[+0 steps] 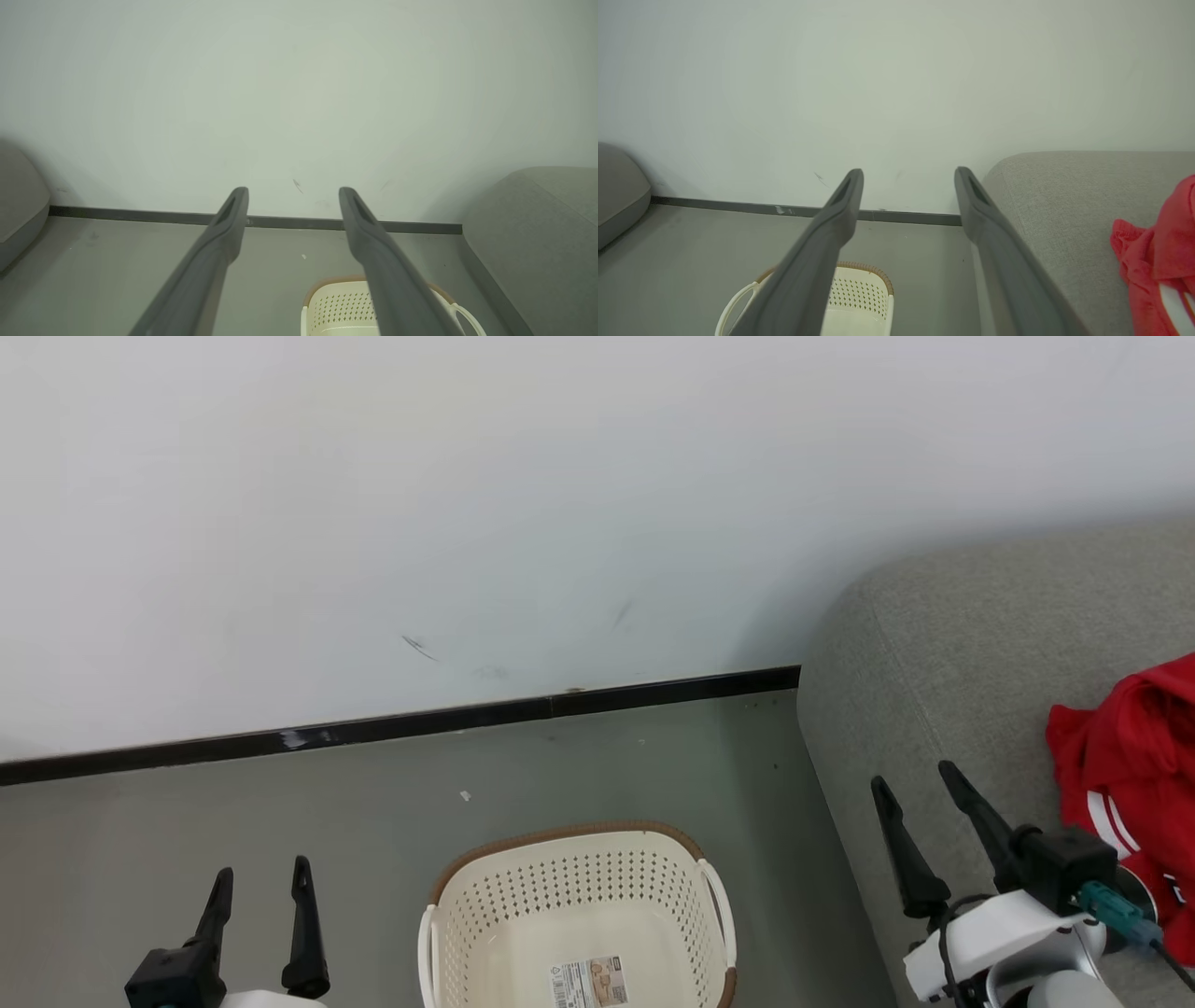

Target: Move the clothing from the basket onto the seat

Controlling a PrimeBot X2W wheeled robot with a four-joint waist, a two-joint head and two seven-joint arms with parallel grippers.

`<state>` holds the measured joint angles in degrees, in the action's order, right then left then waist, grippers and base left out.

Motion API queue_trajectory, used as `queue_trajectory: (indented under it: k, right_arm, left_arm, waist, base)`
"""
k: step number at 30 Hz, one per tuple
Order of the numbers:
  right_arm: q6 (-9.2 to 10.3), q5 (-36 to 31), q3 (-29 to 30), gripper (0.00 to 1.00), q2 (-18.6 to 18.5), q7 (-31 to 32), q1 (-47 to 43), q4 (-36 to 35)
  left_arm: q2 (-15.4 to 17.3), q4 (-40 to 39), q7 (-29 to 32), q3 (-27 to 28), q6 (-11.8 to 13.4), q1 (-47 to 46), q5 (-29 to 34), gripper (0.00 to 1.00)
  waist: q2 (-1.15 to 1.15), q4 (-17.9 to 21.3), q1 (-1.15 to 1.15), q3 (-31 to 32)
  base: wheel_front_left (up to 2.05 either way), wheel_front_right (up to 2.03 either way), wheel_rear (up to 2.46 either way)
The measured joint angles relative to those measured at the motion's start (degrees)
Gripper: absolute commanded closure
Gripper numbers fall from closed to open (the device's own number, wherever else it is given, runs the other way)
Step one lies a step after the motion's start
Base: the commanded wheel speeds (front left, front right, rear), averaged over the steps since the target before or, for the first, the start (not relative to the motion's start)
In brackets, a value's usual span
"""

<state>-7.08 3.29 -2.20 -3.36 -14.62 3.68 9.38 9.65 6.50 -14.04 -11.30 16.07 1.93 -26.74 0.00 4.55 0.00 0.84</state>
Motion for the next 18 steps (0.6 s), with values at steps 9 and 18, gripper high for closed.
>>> queue_trajectory:
  k: [9, 18]
  right_arm:
    - [0.0, -1.6, 1.3, 0.0, 0.7, 0.0, -4.8, -2.0]
    - [0.0, -1.9, 1.1, 0.0, 1.0, 0.0, -6.6, -4.0]
  left_arm:
    - [0.2, 0.5, 0.0, -0.6, -0.1, 1.0, 0.5, 0.0]
    - [0.5, 1.0, -0.2, -0.8, -0.1, 1.1, 0.8, 0.0]
  waist:
    - [0.0, -1.6, 0.0, 2.1]
    - [0.0, -2.5, 0.0, 2.5]
  base:
    - [0.0, 0.0, 0.0]
    - [0.0, 0.0, 0.0]
